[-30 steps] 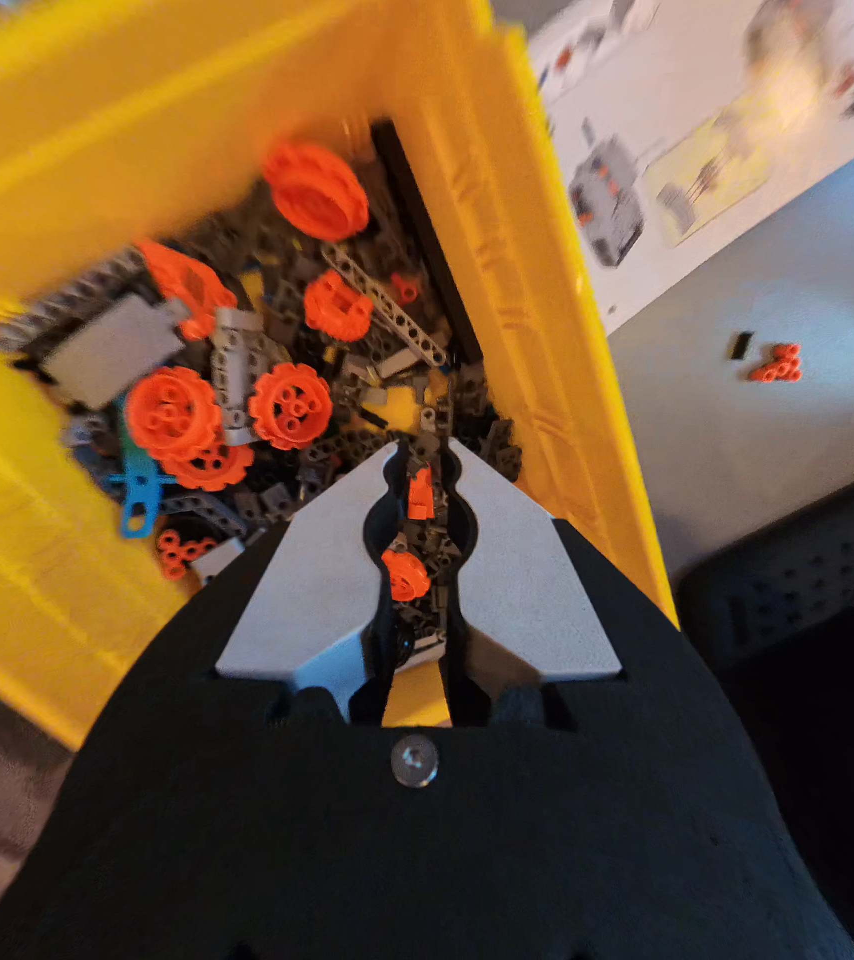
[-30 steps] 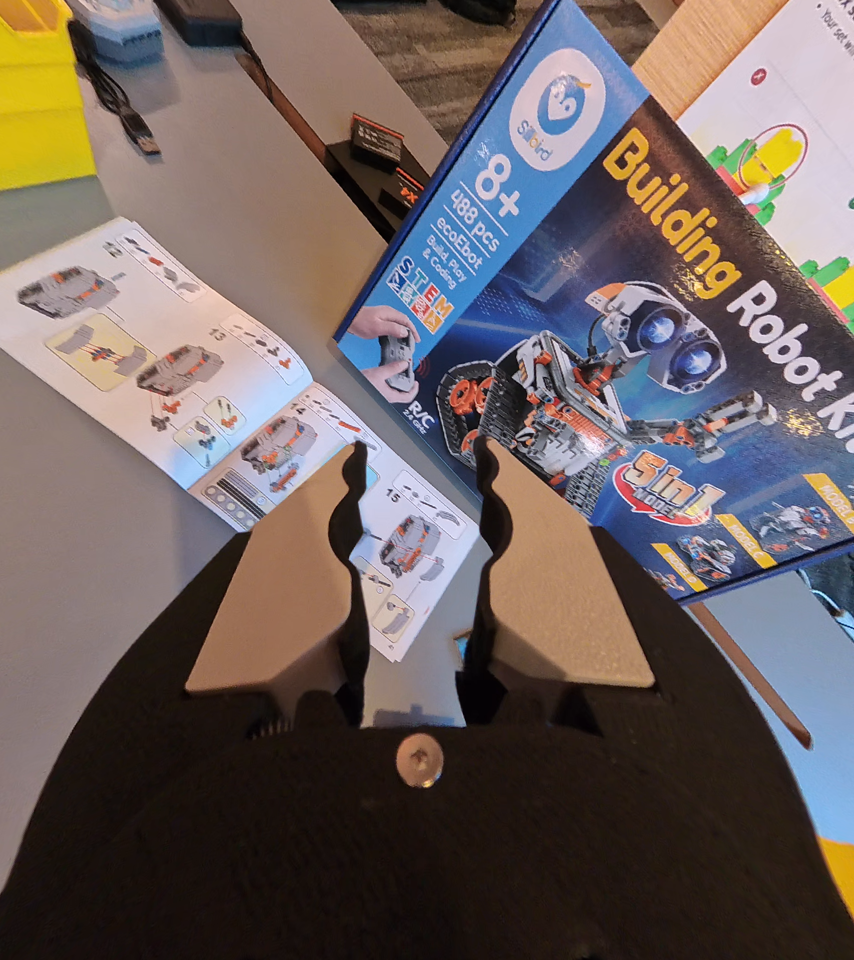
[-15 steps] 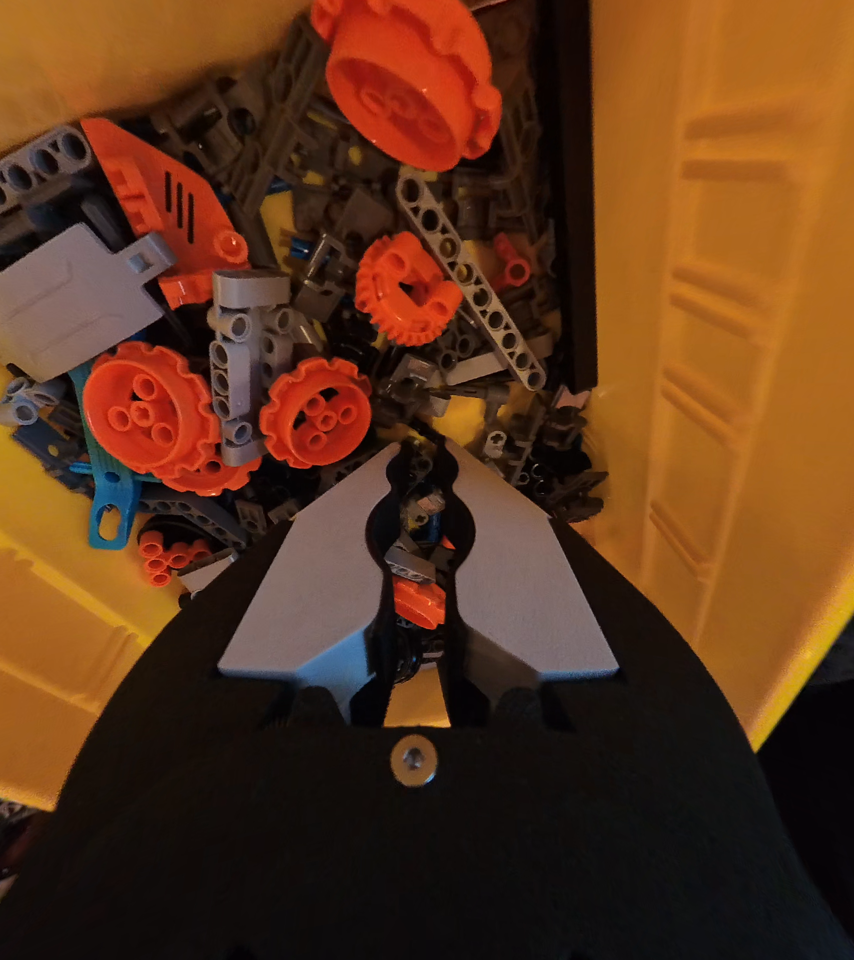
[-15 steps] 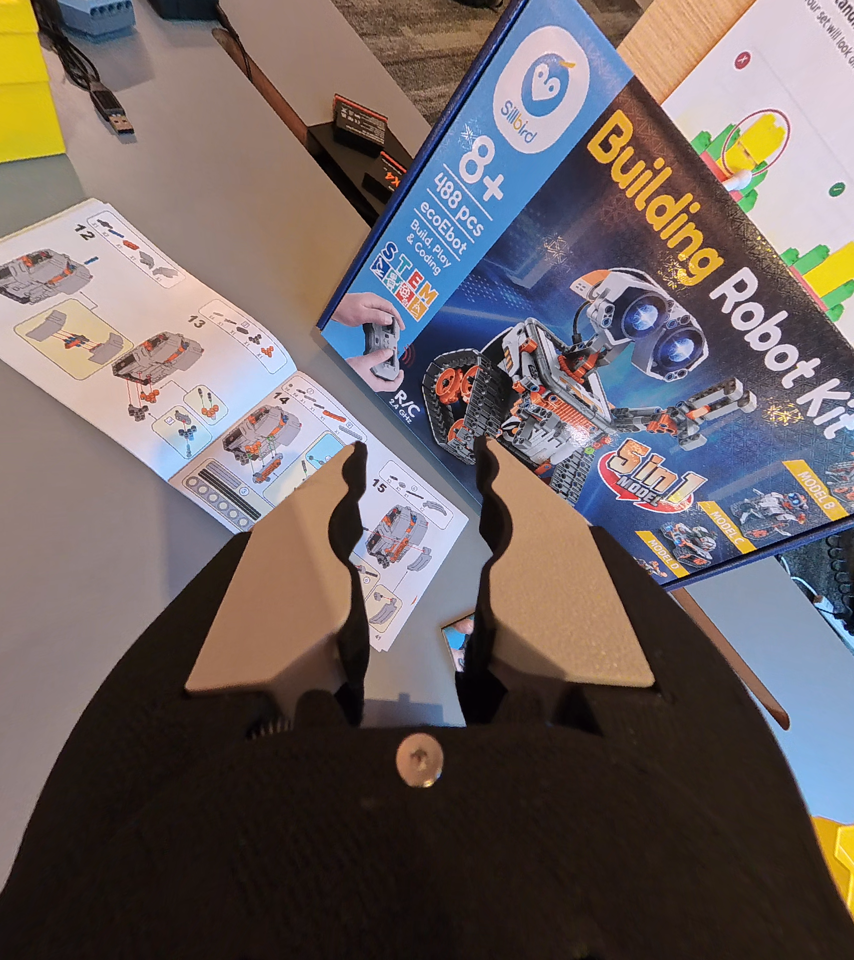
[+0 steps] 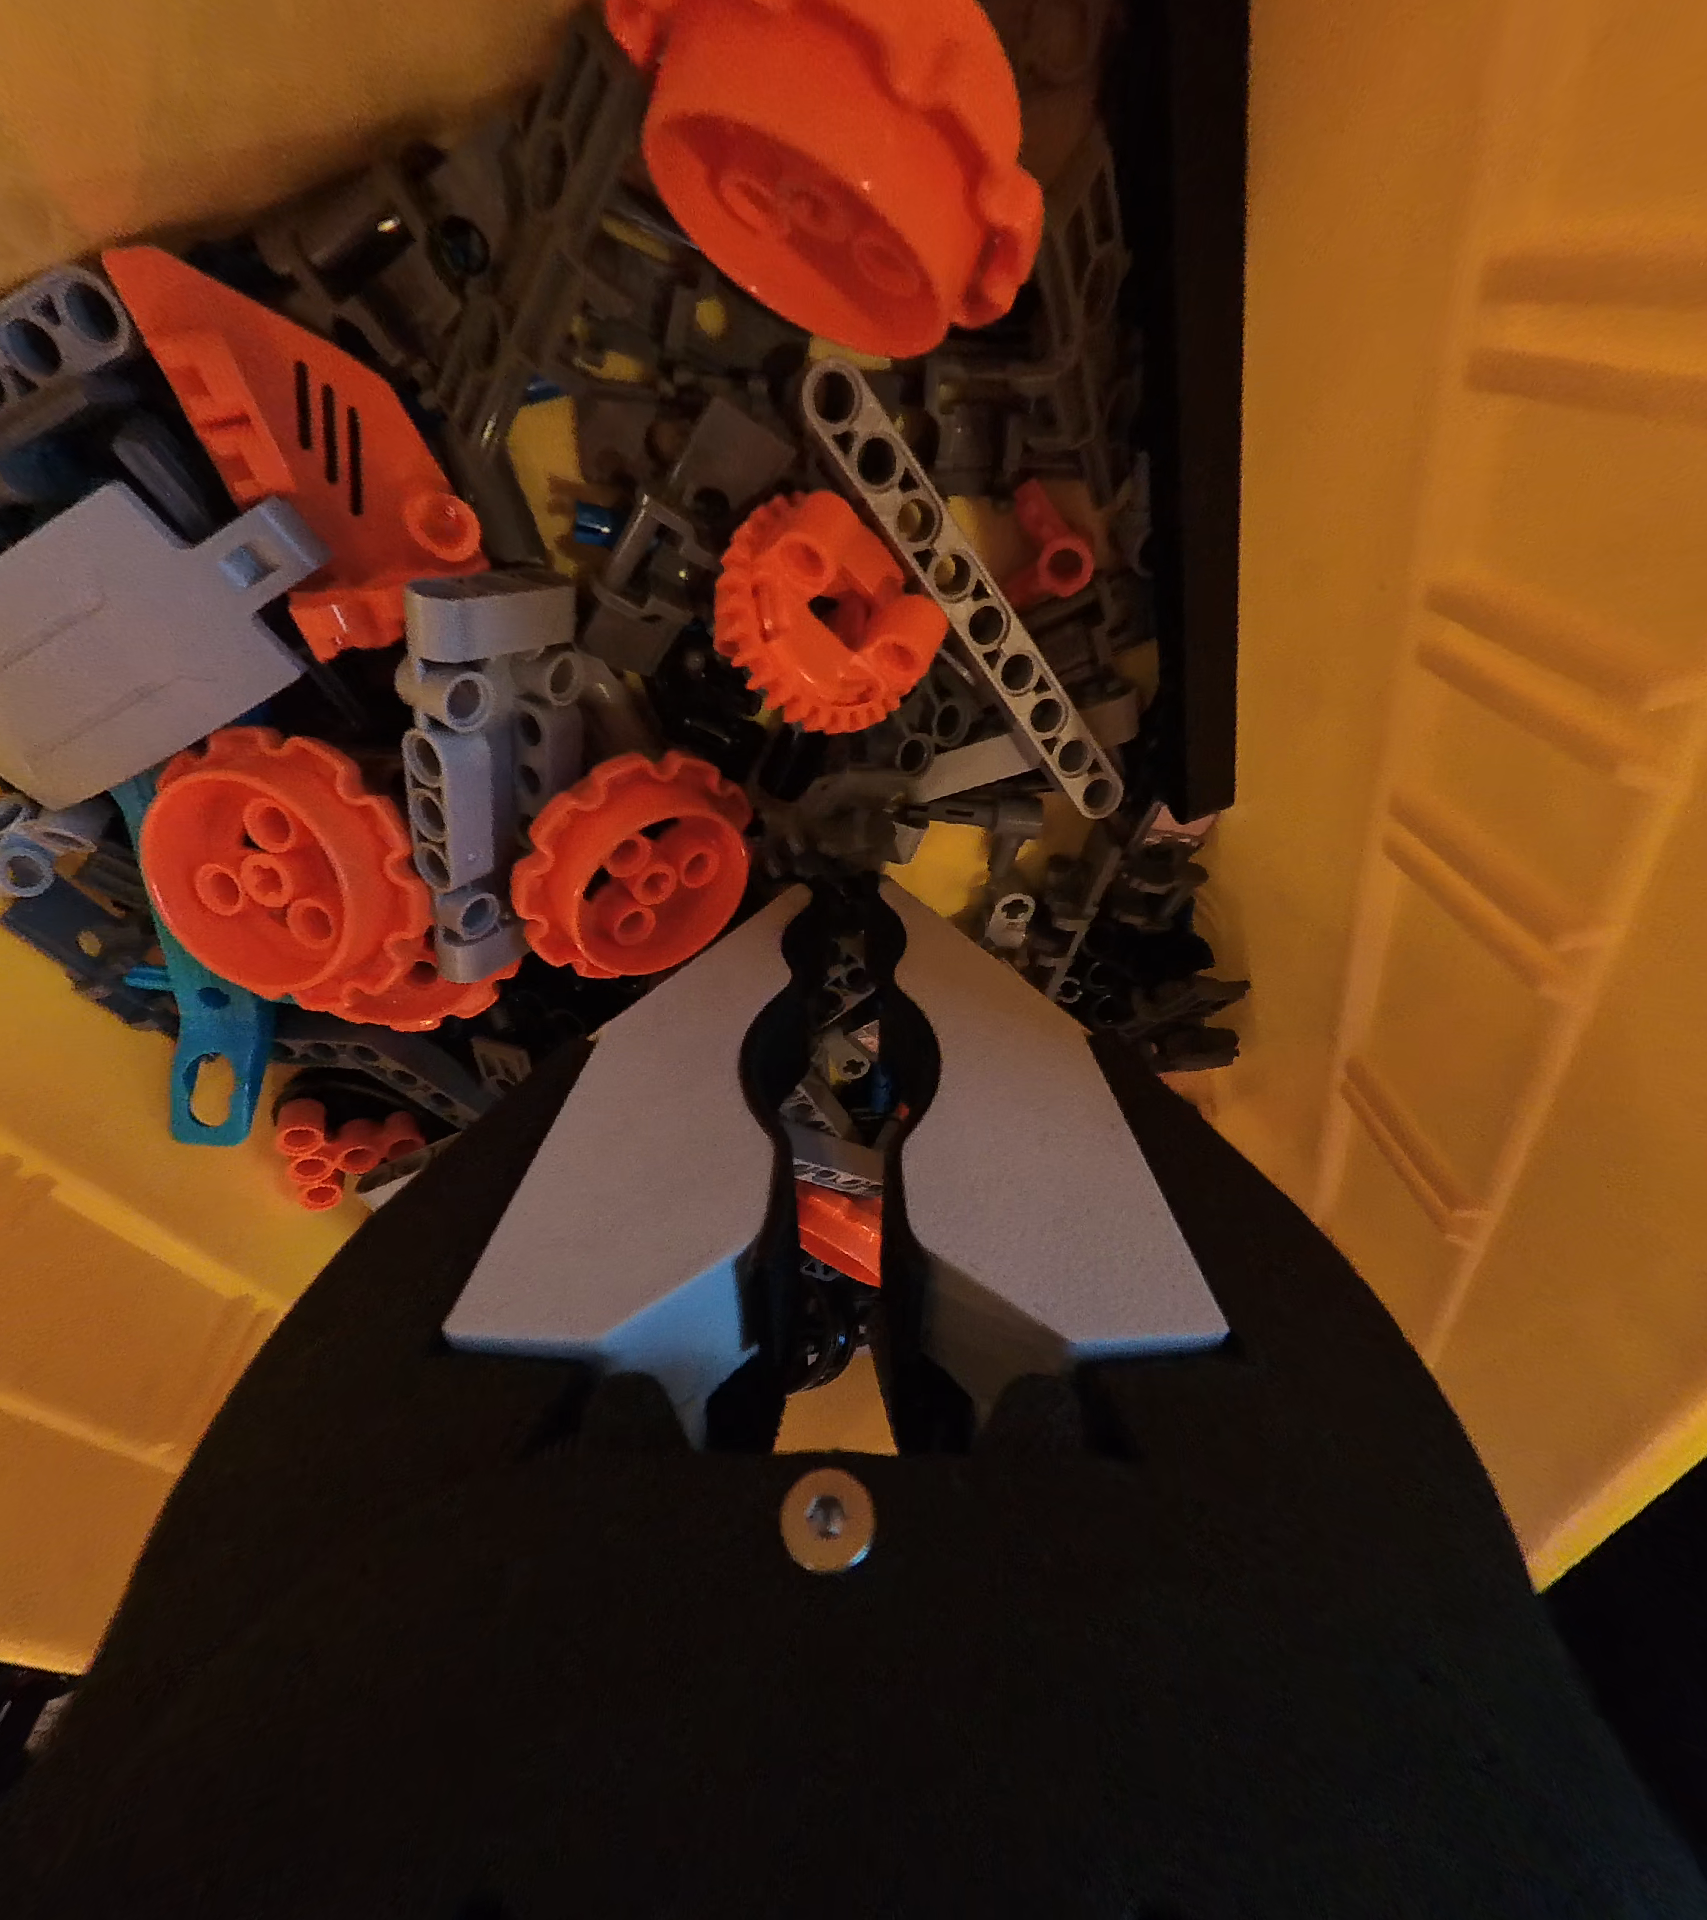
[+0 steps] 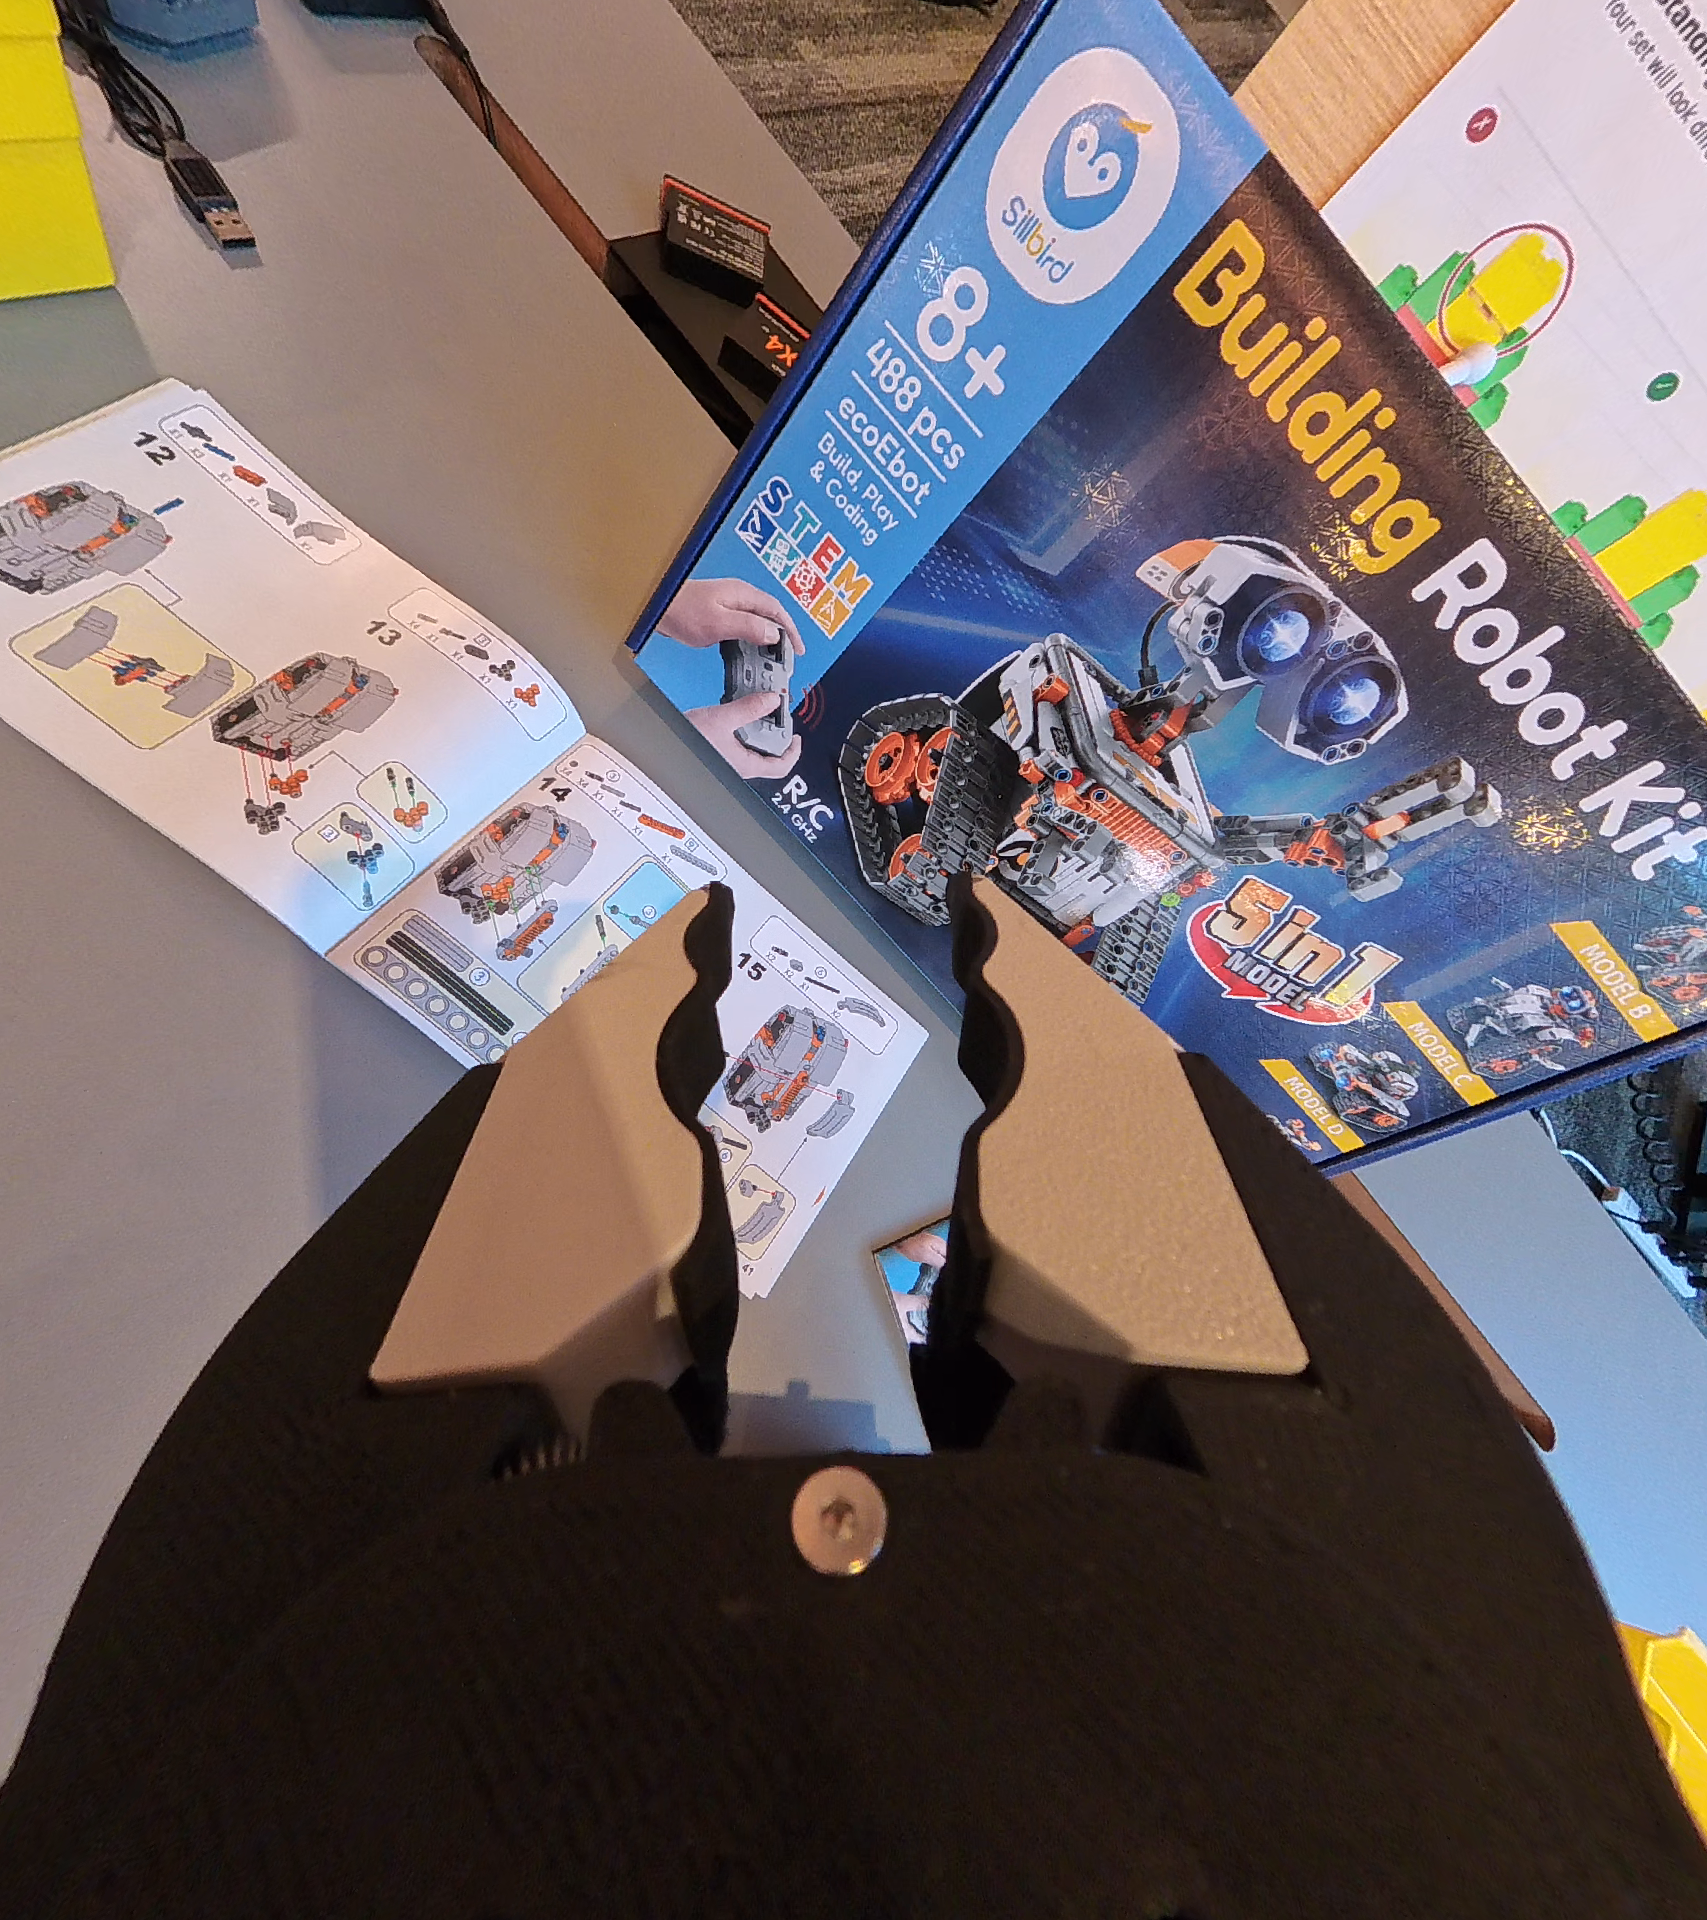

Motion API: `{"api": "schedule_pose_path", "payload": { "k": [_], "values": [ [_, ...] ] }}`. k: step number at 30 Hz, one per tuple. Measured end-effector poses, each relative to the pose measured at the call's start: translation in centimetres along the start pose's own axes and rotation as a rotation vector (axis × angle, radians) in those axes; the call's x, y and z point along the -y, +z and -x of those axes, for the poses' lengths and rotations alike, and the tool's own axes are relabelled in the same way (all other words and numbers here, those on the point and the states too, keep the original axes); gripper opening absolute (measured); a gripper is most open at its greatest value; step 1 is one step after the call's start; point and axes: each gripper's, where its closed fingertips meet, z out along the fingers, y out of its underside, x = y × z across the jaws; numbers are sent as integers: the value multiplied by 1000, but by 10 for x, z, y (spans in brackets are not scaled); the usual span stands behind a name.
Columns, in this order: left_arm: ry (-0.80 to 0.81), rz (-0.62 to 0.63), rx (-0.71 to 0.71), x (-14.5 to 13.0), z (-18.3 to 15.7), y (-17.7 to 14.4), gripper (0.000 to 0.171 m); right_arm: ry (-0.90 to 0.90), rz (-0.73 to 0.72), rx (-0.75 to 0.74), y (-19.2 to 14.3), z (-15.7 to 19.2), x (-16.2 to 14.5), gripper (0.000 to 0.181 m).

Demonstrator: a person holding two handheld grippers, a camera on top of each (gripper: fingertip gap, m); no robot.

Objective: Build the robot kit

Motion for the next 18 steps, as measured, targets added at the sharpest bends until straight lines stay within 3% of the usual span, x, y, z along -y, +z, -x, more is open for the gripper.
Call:
{"api": "schedule_pose_path", "payload": {
  "k": [11, 15, 18],
  "values": [
    [-11, -55, -9, -2, 0, -16, 2, -3, 5, 0, 1, 0, -1, 41],
    [-5, -189, 2, 2, -6, -48, 2, -7, 9, -2, 1, 0, -1, 41],
    [27, -437, -52, 11, -33, -101, 2, -7, 6, -6, 0, 0, 0, 41]
  ]
}}
